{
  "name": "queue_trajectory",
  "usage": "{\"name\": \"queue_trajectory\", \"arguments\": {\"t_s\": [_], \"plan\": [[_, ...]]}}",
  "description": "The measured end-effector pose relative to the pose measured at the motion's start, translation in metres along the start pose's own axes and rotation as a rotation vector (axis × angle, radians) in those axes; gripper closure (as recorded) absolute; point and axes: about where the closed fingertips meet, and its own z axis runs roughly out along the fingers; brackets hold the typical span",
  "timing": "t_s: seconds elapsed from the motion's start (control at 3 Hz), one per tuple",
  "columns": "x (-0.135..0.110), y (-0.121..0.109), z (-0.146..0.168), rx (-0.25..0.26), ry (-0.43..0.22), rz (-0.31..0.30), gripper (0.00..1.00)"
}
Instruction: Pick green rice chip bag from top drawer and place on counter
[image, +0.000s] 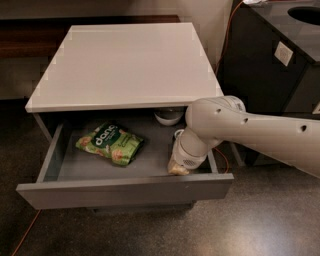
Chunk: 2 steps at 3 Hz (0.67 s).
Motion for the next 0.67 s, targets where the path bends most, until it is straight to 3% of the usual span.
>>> {"name": "queue_trajectory", "arguments": {"t_s": [0.67], "plan": [[0.017, 0.046, -0.016, -0.043, -0.002, 0.037, 1.0]]}}
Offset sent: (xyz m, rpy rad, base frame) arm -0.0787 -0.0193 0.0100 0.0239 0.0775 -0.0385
